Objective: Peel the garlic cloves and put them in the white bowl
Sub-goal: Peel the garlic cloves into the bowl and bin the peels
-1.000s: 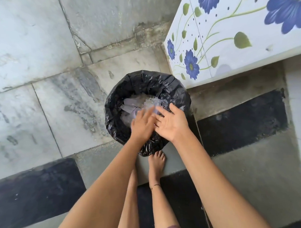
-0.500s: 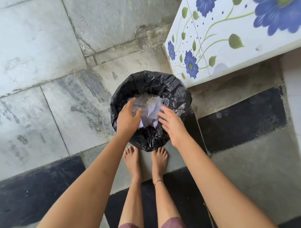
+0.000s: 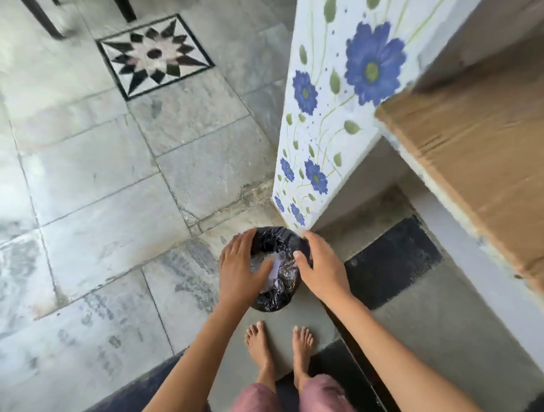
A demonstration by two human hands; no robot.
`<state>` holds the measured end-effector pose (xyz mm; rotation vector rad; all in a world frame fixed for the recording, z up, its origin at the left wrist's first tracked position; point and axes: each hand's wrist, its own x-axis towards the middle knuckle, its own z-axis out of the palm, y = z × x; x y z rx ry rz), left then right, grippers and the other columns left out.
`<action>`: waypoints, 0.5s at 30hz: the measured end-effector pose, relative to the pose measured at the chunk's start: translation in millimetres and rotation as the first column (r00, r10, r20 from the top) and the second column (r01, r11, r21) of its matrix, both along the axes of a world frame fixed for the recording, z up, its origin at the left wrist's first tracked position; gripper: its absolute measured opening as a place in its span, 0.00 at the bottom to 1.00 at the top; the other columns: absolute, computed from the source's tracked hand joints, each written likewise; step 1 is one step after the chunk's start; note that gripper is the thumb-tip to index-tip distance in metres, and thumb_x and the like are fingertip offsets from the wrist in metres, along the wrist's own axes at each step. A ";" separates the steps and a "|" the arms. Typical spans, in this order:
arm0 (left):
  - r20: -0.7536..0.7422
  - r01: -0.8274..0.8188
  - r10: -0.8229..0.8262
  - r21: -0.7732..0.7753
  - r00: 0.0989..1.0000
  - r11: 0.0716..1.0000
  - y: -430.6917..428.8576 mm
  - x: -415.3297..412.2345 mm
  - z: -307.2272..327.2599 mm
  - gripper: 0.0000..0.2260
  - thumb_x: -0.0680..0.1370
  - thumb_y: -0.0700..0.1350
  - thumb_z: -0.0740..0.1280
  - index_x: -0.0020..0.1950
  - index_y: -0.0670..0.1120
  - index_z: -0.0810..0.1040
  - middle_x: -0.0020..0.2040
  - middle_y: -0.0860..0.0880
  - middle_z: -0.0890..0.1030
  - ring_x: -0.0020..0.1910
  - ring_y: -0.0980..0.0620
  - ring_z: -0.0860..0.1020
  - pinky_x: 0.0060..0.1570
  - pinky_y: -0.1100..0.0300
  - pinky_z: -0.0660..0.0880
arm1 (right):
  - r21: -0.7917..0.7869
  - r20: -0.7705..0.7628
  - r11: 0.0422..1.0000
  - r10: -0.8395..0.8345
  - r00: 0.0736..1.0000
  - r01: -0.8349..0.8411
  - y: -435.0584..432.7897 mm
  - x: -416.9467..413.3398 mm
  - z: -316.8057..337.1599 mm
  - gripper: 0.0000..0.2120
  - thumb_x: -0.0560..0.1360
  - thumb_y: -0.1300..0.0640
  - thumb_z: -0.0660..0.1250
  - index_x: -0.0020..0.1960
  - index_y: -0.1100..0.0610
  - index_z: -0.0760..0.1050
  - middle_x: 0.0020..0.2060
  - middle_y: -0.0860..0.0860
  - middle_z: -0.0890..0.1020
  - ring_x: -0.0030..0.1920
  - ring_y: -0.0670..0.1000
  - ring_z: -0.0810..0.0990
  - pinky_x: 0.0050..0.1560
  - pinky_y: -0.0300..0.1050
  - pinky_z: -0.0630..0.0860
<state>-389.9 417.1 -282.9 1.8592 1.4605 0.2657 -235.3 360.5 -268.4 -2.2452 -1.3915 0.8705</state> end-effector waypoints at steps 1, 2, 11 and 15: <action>0.002 0.007 -0.007 0.022 1.000 1.000 -5.2 -0.6 16.4 0.28 0.75 0.51 0.67 0.73 0.48 0.64 0.71 0.47 0.68 0.71 0.46 0.63 0.70 0.48 0.59 | 0.073 0.040 0.997 0.023 0.999 -0.026 -7.4 1.9 20.1 0.23 0.78 0.56 0.62 0.71 0.60 0.64 0.68 0.54 0.71 0.67 0.54 0.69 0.64 0.44 0.65; 0.011 0.029 -0.030 0.074 0.999 0.997 -12.7 1.2 49.6 0.28 0.75 0.52 0.67 0.73 0.48 0.64 0.71 0.47 0.68 0.72 0.47 0.63 0.70 0.48 0.59 | 0.158 0.090 0.987 0.014 0.996 -0.028 -21.0 5.3 56.7 0.22 0.77 0.57 0.64 0.70 0.61 0.66 0.66 0.55 0.73 0.65 0.55 0.71 0.62 0.45 0.67; 0.188 0.156 -0.261 0.442 0.947 0.884 -96.1 33.9 223.8 0.24 0.76 0.49 0.68 0.70 0.45 0.68 0.68 0.48 0.72 0.68 0.46 0.69 0.68 0.49 0.63 | 0.556 0.213 0.809 -0.359 0.909 0.190 -163.2 41.9 222.2 0.21 0.74 0.61 0.68 0.65 0.66 0.71 0.62 0.61 0.76 0.63 0.60 0.75 0.62 0.54 0.72; 0.200 0.284 -0.422 0.485 0.884 0.827 -165.3 74.7 255.3 0.25 0.75 0.51 0.67 0.70 0.46 0.68 0.67 0.49 0.73 0.66 0.47 0.71 0.66 0.48 0.66 | 0.593 0.232 0.751 -0.506 0.831 0.291 -257.2 59.5 244.0 0.22 0.74 0.60 0.68 0.66 0.65 0.71 0.62 0.60 0.76 0.63 0.60 0.75 0.62 0.54 0.72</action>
